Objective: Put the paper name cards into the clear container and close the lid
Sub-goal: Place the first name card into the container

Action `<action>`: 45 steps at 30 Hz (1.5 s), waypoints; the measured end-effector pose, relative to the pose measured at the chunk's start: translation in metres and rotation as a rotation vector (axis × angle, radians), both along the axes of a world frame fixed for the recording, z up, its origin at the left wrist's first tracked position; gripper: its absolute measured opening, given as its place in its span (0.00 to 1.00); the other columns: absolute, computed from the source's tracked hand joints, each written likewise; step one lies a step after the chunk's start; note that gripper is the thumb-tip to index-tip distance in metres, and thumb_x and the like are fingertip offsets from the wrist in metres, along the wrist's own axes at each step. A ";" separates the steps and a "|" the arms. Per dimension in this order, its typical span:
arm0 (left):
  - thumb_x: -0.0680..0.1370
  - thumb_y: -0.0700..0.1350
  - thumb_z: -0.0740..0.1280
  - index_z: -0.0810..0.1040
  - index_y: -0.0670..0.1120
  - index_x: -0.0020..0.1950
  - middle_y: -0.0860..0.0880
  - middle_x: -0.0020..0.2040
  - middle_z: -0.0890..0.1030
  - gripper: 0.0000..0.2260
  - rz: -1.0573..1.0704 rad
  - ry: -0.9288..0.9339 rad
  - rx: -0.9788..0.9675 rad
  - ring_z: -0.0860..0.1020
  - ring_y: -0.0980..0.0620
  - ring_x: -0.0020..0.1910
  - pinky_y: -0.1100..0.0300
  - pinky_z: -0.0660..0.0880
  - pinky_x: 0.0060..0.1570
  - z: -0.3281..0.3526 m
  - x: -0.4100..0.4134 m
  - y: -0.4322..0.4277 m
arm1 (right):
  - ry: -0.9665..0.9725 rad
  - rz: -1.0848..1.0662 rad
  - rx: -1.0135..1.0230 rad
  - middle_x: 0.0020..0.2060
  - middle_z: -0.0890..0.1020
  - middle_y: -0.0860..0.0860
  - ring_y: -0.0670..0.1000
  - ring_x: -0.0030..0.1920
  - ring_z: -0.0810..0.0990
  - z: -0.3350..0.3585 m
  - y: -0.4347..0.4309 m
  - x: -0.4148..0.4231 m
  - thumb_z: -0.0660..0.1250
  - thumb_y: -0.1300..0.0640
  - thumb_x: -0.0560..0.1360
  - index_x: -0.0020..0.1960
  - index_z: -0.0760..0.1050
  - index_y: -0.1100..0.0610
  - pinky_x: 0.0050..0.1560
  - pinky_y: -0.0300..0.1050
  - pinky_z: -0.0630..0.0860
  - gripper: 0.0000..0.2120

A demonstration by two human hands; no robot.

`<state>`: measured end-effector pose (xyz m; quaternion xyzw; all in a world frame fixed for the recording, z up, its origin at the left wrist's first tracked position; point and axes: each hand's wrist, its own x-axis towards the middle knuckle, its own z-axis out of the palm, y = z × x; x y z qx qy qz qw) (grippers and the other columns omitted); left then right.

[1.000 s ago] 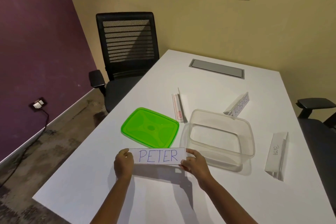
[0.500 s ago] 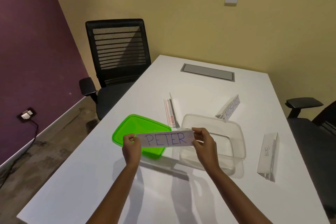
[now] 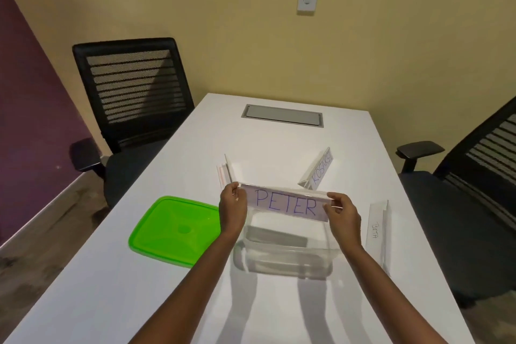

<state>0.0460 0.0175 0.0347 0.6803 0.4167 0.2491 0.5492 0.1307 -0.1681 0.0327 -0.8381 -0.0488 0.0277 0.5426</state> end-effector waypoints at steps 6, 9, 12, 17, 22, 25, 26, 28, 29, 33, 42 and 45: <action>0.79 0.41 0.58 0.74 0.42 0.54 0.48 0.45 0.75 0.08 -0.136 0.089 -0.039 0.71 0.49 0.49 0.62 0.65 0.48 -0.013 0.027 -0.013 | 0.122 0.043 -0.135 0.61 0.77 0.62 0.59 0.60 0.76 -0.010 -0.010 0.026 0.62 0.63 0.76 0.63 0.73 0.62 0.59 0.49 0.73 0.15; 0.80 0.43 0.59 0.72 0.39 0.64 0.42 0.58 0.75 0.15 -0.172 0.176 -0.027 0.73 0.45 0.58 0.57 0.69 0.56 -0.024 0.027 -0.012 | 0.147 0.085 -0.176 0.60 0.77 0.62 0.60 0.59 0.76 -0.011 -0.009 0.023 0.62 0.62 0.76 0.62 0.73 0.62 0.61 0.50 0.72 0.15; 0.80 0.44 0.59 0.68 0.36 0.69 0.39 0.68 0.72 0.20 -0.225 0.250 -0.025 0.71 0.42 0.67 0.54 0.69 0.64 -0.041 0.072 -0.010 | 0.170 0.071 -0.221 0.60 0.77 0.62 0.60 0.57 0.77 -0.026 -0.004 0.065 0.62 0.61 0.77 0.62 0.73 0.61 0.59 0.49 0.73 0.14; 0.79 0.44 0.60 0.63 0.36 0.71 0.38 0.71 0.67 0.22 -0.280 0.354 0.024 0.70 0.41 0.68 0.54 0.68 0.65 -0.050 0.061 -0.012 | 0.199 0.170 -0.340 0.62 0.75 0.62 0.59 0.59 0.77 -0.035 0.006 0.055 0.62 0.60 0.77 0.65 0.70 0.60 0.54 0.43 0.72 0.17; 0.79 0.44 0.61 0.59 0.35 0.73 0.37 0.72 0.64 0.25 -0.291 0.430 0.041 0.70 0.40 0.68 0.54 0.69 0.63 -0.058 0.069 -0.016 | 0.199 0.186 -0.409 0.63 0.70 0.62 0.59 0.58 0.77 -0.044 0.020 0.054 0.61 0.59 0.77 0.66 0.69 0.59 0.57 0.42 0.72 0.18; 0.79 0.45 0.61 0.59 0.35 0.72 0.37 0.72 0.64 0.25 -0.302 0.478 0.018 0.71 0.39 0.66 0.53 0.71 0.61 -0.065 0.072 -0.016 | 0.247 0.196 -0.417 0.64 0.68 0.63 0.59 0.59 0.76 -0.053 0.025 0.054 0.62 0.60 0.76 0.67 0.68 0.59 0.59 0.42 0.72 0.19; 0.79 0.44 0.61 0.59 0.35 0.72 0.37 0.72 0.64 0.25 -0.305 0.490 0.012 0.72 0.39 0.65 0.52 0.72 0.61 -0.067 0.072 -0.016 | 0.265 0.197 -0.417 0.64 0.68 0.63 0.60 0.59 0.76 -0.055 0.026 0.054 0.62 0.60 0.75 0.67 0.68 0.59 0.60 0.43 0.72 0.20; 0.79 0.44 0.62 0.60 0.35 0.71 0.37 0.72 0.64 0.24 -0.315 0.503 0.005 0.73 0.39 0.64 0.52 0.73 0.59 -0.071 0.073 -0.016 | 0.287 0.200 -0.421 0.65 0.67 0.63 0.60 0.59 0.76 -0.060 0.027 0.053 0.62 0.61 0.75 0.67 0.67 0.59 0.61 0.44 0.72 0.20; 0.79 0.44 0.62 0.60 0.35 0.71 0.37 0.72 0.64 0.24 -0.317 0.507 0.002 0.73 0.39 0.64 0.53 0.73 0.59 -0.072 0.073 -0.015 | 0.289 0.202 -0.425 0.65 0.67 0.62 0.60 0.59 0.76 -0.063 0.027 0.052 0.62 0.61 0.75 0.67 0.67 0.59 0.61 0.45 0.72 0.20; 0.79 0.44 0.61 0.57 0.35 0.72 0.37 0.73 0.62 0.26 -0.331 0.510 0.004 0.73 0.39 0.64 0.52 0.73 0.60 -0.078 0.073 -0.016 | 0.278 0.204 -0.432 0.66 0.64 0.61 0.60 0.60 0.76 -0.070 0.028 0.048 0.62 0.61 0.75 0.67 0.66 0.59 0.60 0.45 0.72 0.21; 0.79 0.44 0.61 0.56 0.34 0.73 0.37 0.74 0.60 0.27 -0.359 0.560 -0.015 0.69 0.39 0.68 0.51 0.70 0.64 -0.075 0.071 -0.019 | 0.300 0.226 -0.441 0.68 0.61 0.62 0.61 0.63 0.74 -0.075 0.028 0.041 0.63 0.61 0.76 0.68 0.65 0.61 0.65 0.47 0.72 0.21; 0.78 0.44 0.61 0.59 0.34 0.70 0.36 0.71 0.63 0.25 -0.368 0.578 -0.026 0.68 0.39 0.68 0.52 0.69 0.64 -0.072 0.071 -0.020 | 0.318 0.229 -0.439 0.69 0.61 0.62 0.60 0.63 0.74 -0.075 0.028 0.040 0.63 0.60 0.76 0.68 0.65 0.60 0.65 0.47 0.71 0.22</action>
